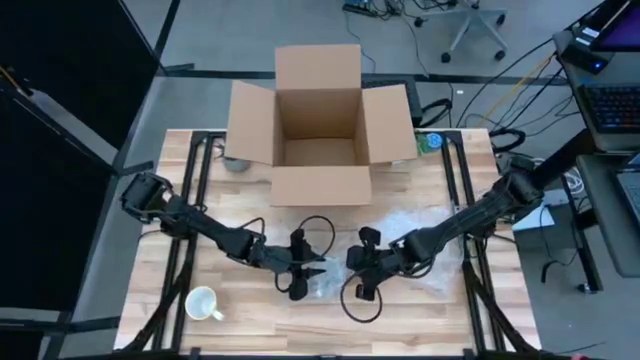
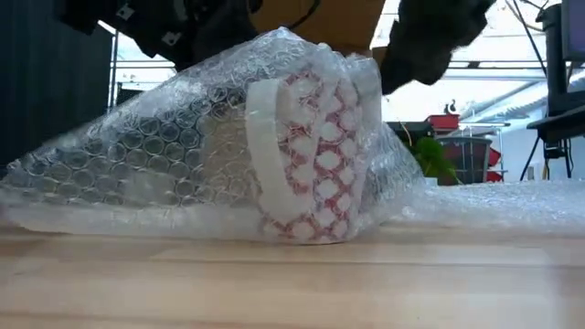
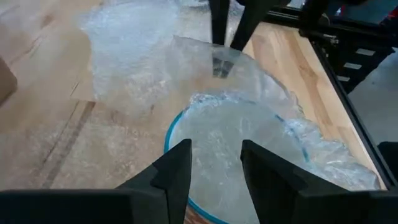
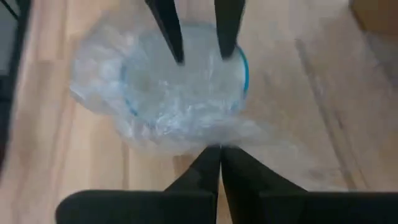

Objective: Wrap mug
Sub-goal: Wrap the red mug with the left bubble wrap

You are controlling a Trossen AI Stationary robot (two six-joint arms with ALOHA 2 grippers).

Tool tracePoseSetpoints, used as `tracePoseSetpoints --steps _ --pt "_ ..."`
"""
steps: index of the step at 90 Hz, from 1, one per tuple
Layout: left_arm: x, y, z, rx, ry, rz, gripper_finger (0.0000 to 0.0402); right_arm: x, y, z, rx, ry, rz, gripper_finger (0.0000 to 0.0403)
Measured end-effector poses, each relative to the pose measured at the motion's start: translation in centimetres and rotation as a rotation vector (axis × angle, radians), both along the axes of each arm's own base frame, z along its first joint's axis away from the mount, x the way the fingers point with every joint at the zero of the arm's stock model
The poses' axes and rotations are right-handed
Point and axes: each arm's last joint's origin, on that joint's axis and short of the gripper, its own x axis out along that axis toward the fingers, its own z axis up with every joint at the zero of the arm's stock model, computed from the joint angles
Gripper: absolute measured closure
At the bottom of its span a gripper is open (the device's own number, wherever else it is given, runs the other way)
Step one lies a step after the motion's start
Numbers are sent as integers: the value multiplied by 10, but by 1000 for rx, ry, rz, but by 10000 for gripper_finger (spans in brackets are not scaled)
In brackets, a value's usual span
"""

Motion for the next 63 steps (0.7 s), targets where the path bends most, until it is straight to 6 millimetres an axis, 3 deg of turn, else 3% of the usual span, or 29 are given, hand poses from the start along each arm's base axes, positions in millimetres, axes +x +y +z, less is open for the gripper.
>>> tracePoseSetpoints --steps 42,63 --pt "0 1 -1 -1 2 -1 272 15 -1 8 2 -150 41 403" --pt "0 1 -1 -1 3 0 272 32 -2 -17 26 -117 58 403"
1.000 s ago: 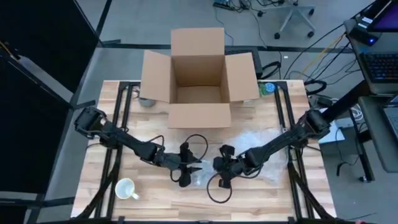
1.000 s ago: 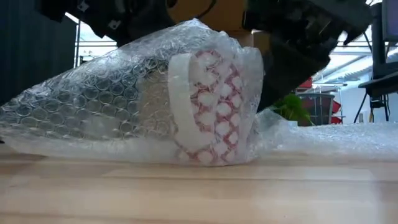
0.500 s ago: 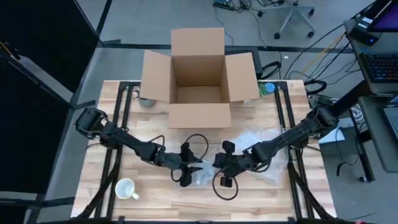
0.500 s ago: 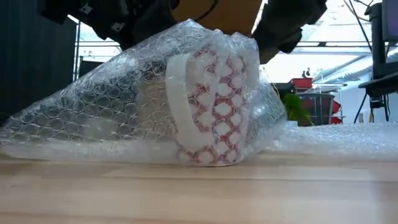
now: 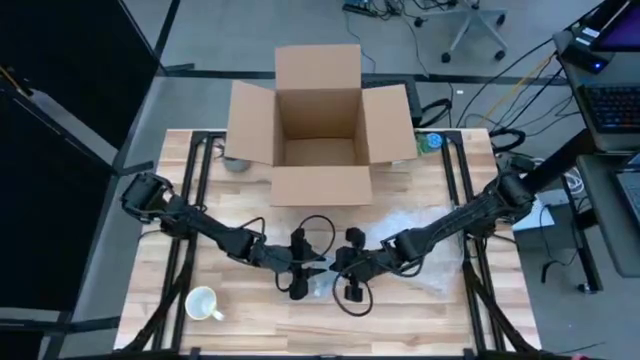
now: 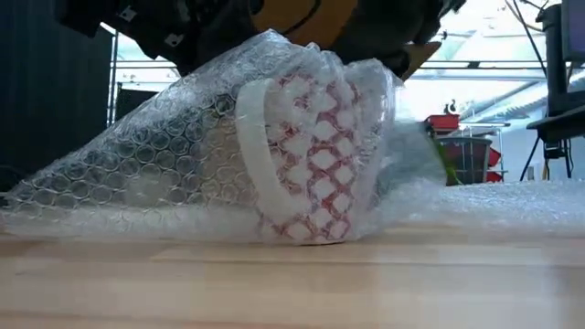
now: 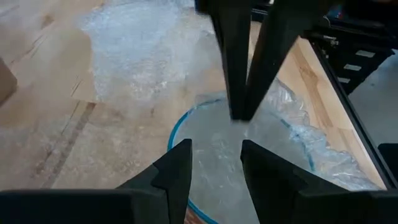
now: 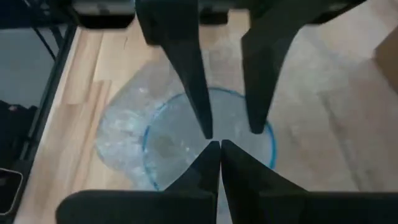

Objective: Wrap mug
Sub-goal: Wrap the red mug with the left bubble wrap

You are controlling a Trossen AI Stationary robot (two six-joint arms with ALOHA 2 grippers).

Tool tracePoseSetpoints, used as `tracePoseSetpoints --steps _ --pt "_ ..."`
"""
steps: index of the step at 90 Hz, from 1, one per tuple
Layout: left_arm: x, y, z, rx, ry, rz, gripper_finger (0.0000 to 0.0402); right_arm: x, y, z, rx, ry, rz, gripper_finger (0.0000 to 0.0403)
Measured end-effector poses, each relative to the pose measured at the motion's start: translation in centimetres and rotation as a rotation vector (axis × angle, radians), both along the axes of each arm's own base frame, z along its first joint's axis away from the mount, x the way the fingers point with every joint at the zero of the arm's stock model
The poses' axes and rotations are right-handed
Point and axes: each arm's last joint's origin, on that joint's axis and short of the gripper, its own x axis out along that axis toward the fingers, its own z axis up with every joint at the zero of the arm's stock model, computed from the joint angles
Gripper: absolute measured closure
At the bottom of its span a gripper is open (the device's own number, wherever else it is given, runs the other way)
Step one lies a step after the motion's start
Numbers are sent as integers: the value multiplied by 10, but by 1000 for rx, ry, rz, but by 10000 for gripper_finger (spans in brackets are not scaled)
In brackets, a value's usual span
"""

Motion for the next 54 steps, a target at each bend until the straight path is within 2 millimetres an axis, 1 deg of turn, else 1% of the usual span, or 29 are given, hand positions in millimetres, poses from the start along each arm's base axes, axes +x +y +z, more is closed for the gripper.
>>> tracePoseSetpoints --steps 6,11,25,34,54 --pt "0 0 0 0 0 0 272 2 -1 -5 -1 16 -5 403" --pt "0 0 0 0 0 0 272 3 -3 -3 -2 28 -11 403" --pt "0 0 0 1 1 0 272 10 -6 14 -3 66 21 403" --pt "0 0 0 1 2 0 272 20 -4 20 -35 106 36 403" --pt "-1 0 -1 15 11 -6 272 49 7 19 -128 298 54 403"
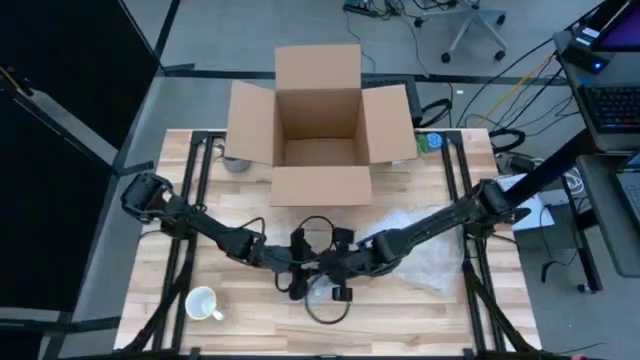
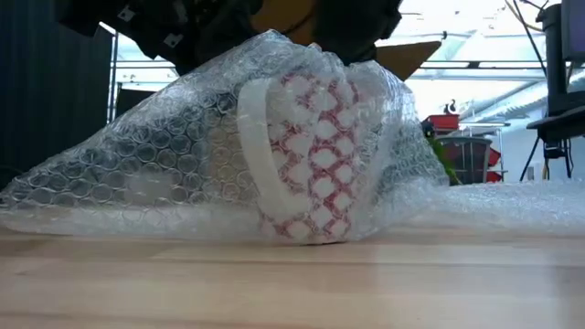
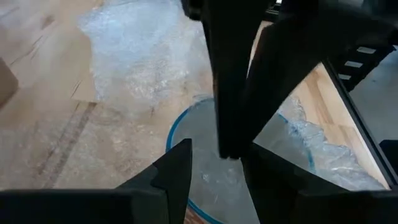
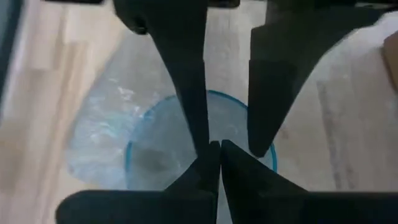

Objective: Wrap mug
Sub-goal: Wrap the red mug with the left bubble wrap

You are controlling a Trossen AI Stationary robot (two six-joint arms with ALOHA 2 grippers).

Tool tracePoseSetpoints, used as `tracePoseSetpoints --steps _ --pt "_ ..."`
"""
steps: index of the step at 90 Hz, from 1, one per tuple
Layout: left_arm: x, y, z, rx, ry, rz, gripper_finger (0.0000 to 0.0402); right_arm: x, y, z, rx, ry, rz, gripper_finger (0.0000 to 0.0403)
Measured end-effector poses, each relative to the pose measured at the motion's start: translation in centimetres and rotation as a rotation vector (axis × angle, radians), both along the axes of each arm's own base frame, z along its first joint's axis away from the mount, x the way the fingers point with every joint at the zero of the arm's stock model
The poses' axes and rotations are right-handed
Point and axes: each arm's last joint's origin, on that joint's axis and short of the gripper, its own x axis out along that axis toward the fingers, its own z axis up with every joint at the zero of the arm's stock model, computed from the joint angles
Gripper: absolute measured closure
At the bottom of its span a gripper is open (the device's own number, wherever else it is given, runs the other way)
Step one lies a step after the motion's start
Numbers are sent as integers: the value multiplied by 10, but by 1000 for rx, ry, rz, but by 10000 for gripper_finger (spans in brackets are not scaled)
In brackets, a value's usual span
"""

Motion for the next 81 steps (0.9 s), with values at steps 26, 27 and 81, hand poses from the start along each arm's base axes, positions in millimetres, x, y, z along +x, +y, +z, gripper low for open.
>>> tracePoseSetpoints --steps 26,27,81 --pt "0 -1 0 11 1 -27 272 21 3 -24 13 212 -24 403" --pt "0 -1 0 9 1 -26 272 22 2 -26 14 216 -24 403" --pt "-1 -2 0 7 3 -24 272 13 -4 -2 54 197 -14 403"
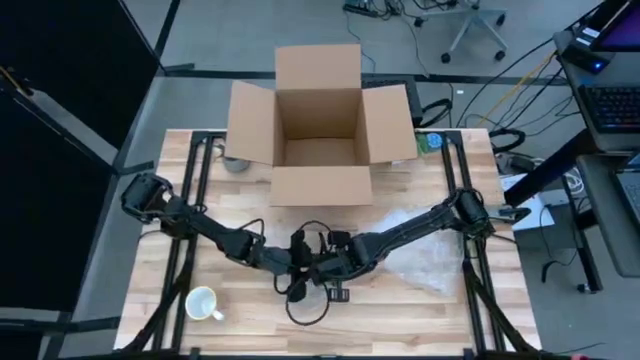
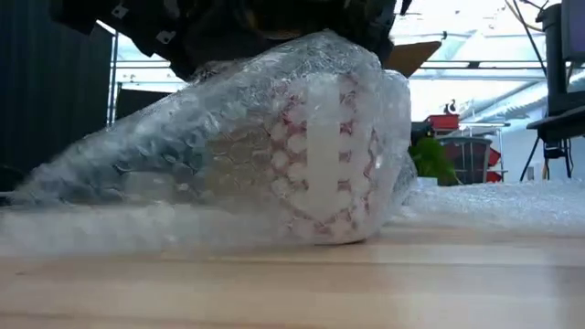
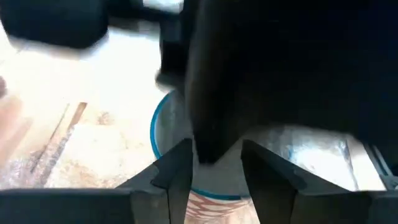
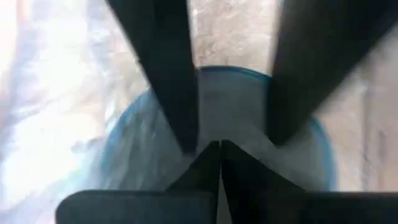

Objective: Wrap mug
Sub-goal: Wrap the red mug with the left bubble wrap

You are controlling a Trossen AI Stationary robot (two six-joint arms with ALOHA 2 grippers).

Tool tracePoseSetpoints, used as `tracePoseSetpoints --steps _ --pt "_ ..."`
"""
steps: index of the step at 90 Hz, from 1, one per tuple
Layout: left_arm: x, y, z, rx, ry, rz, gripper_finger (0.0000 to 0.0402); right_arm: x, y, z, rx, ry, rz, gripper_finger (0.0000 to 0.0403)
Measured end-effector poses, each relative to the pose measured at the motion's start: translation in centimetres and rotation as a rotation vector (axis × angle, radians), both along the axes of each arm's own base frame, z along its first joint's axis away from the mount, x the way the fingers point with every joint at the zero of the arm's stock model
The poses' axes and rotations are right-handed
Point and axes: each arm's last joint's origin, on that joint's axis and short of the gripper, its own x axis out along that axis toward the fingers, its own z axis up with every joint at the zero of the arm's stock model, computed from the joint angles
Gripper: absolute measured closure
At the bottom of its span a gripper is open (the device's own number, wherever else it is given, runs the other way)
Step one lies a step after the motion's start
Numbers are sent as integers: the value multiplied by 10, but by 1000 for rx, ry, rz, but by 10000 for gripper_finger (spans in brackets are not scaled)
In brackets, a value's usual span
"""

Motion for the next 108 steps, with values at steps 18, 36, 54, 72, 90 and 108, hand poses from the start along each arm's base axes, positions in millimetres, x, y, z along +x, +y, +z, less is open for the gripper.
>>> tracePoseSetpoints --steps 18,36,54,72,90,108 --pt "0 0 0 -1 -3 2 272 -7 -2 22 19 -52 -6 403" --pt "0 0 0 -1 -3 0 272 -3 -2 6 17 -55 -12 403" --pt "1 0 1 -8 -12 -6 272 2 -4 -31 0 -11 -27 403" --pt "1 -1 1 -9 -13 -7 272 3 -3 -29 -7 1 -16 403" --pt "0 -1 0 -1 -4 -6 272 2 -2 12 -11 -6 8 403" --pt "-1 0 3 -4 -10 -3 272 -11 9 46 -23 22 17 403"
